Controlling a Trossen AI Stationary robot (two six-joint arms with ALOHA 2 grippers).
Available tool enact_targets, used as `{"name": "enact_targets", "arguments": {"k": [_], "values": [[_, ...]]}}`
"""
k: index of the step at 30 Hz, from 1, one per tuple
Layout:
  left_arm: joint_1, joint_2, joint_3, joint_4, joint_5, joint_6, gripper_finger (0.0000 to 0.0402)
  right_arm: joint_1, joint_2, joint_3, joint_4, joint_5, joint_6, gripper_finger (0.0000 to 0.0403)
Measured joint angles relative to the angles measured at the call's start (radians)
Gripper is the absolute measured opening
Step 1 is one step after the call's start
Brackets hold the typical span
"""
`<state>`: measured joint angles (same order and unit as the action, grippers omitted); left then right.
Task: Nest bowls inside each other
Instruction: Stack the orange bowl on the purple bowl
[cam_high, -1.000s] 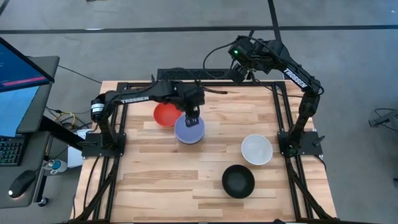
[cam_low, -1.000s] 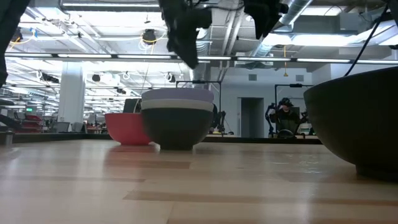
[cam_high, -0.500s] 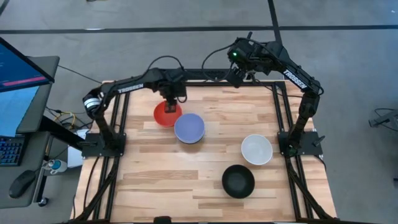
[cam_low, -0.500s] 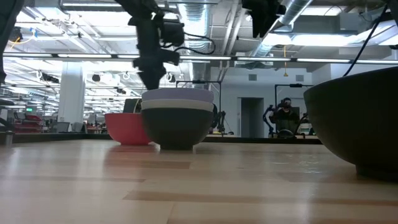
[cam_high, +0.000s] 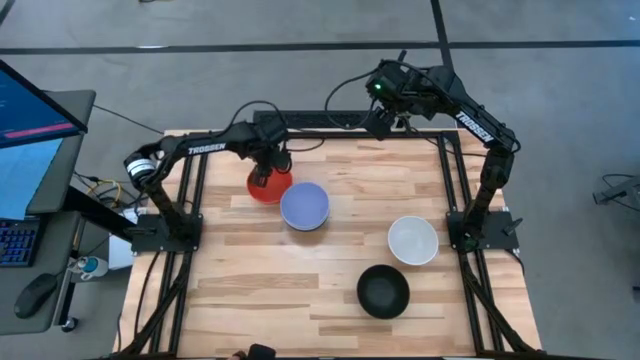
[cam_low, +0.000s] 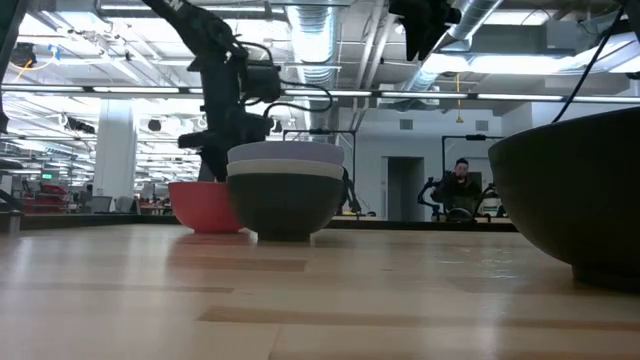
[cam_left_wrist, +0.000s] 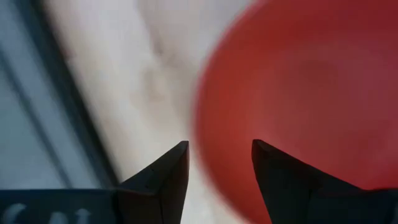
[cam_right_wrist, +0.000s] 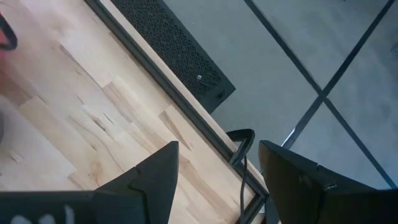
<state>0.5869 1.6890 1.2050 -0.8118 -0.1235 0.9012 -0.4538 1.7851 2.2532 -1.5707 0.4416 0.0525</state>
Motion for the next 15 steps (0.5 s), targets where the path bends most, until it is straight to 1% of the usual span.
{"name": "enact_targets", "arguments": {"k": [2,6,9,12,15], "values": [[0.003,0.000,-0.016,0.007,0.018,-0.004,0.0167,0.000,0.000,0.000,0.000,0.000,0.000,0.0245],[0.015,0.016,-0.022,0.045,0.011,-0.021,0.0166,0.000,0.000,0.000,0.000,0.000,0.001,0.0245],[0.022,0.047,-0.024,0.038,0.020,-0.049,0.0155,0.000,0.000,0.000,0.000,0.000,0.017,0.0245],[0.022,0.067,-0.024,0.029,0.011,-0.050,0.0123,0.002,0.000,0.000,0.000,0.000,0.026,0.0245],[0.015,0.066,-0.019,0.046,0.001,-0.050,0.0072,0.002,0.000,0.000,0.000,0.000,0.026,0.0245]]}}
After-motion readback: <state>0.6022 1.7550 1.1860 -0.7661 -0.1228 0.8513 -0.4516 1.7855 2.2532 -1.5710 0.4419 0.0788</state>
